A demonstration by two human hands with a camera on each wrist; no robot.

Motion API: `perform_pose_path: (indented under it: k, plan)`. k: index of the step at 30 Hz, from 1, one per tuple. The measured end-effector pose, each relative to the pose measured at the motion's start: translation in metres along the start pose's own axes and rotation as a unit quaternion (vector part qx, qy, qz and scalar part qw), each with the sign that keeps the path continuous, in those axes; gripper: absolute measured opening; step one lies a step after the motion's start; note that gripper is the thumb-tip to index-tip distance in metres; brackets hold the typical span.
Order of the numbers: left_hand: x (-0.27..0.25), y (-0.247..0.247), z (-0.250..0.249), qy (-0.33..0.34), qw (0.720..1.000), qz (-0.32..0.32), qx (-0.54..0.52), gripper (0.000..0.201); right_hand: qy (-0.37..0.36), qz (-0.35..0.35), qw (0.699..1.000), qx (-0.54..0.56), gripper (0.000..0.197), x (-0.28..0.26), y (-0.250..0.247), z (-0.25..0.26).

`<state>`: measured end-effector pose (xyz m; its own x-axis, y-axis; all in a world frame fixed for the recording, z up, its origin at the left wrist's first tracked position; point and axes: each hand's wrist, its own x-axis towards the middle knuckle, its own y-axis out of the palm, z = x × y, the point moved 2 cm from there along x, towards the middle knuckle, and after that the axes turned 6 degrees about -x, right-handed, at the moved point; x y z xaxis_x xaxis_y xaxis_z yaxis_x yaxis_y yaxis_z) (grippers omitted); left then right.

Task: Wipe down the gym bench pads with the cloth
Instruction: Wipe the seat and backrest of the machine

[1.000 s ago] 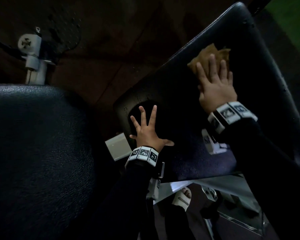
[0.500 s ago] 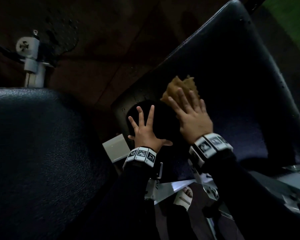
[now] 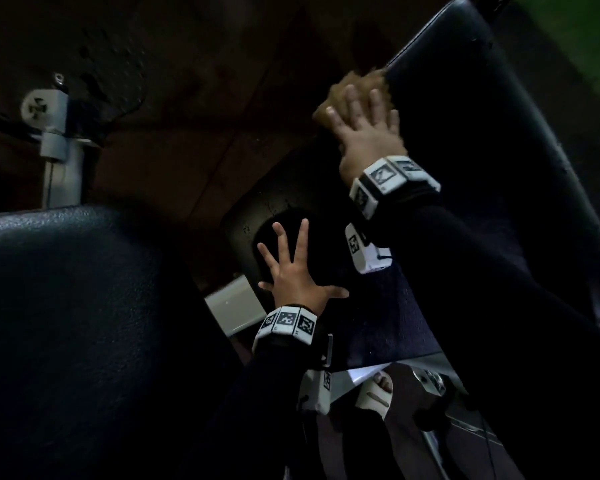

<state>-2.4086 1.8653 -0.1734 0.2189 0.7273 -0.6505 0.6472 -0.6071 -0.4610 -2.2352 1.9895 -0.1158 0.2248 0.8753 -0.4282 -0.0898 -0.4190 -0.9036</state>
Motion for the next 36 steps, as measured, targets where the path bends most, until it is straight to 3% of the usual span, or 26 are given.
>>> perform_pose_path:
  k: [3, 8, 14, 20, 24, 28, 32, 33, 36]
  plan:
    - [0.001, 0.000, 0.000, -0.005, 1.000, 0.011, 0.004, 0.137, -0.020, -0.017, 1.000, -0.002, 0.073, -0.018, 0.016, 0.014]
    - [0.002, 0.000, -0.001, -0.015, 1.000, 0.021, 0.004, 0.135, 0.012, -0.043, 0.999, 0.022, 0.070, -0.081, 0.043, -0.003]
    - [0.002, 0.001, -0.001, -0.016, 1.000, 0.022, 0.004, 0.135, 0.138, -0.065, 0.987, 0.059, 0.068, -0.157, 0.076, -0.028]
    - [0.003, 0.000, -0.001, -0.010, 1.000, 0.016, 0.013, 0.136, 0.118, -0.085, 0.988, 0.047, 0.054, -0.133, 0.075, -0.027]
    - [0.002, -0.001, -0.002, -0.007, 1.000, 0.008, 0.017, 0.136, 0.124, -0.080, 0.987, 0.064, 0.059, -0.138, 0.081, -0.038]
    - [0.001, -0.001, -0.001, -0.005, 1.000, 0.014, 0.007, 0.134, 0.255, -0.130, 0.955, 0.084, 0.056, -0.183, 0.097, -0.062]
    - [-0.001, -0.002, -0.002, 0.004, 1.000, 0.011, 0.003, 0.133, 0.408, -0.181, 0.880, 0.165, 0.063, -0.230, 0.113, -0.084]
    - [-0.001, -0.002, -0.002, 0.005, 1.000, 0.010, 0.004, 0.134, 0.415, -0.185, 0.873, 0.175, 0.064, -0.238, 0.117, -0.087]
    - [0.000, -0.001, -0.001, 0.005, 1.000, 0.007, 0.010, 0.134, 0.391, -0.166, 0.892, 0.156, 0.063, -0.250, 0.127, -0.092]
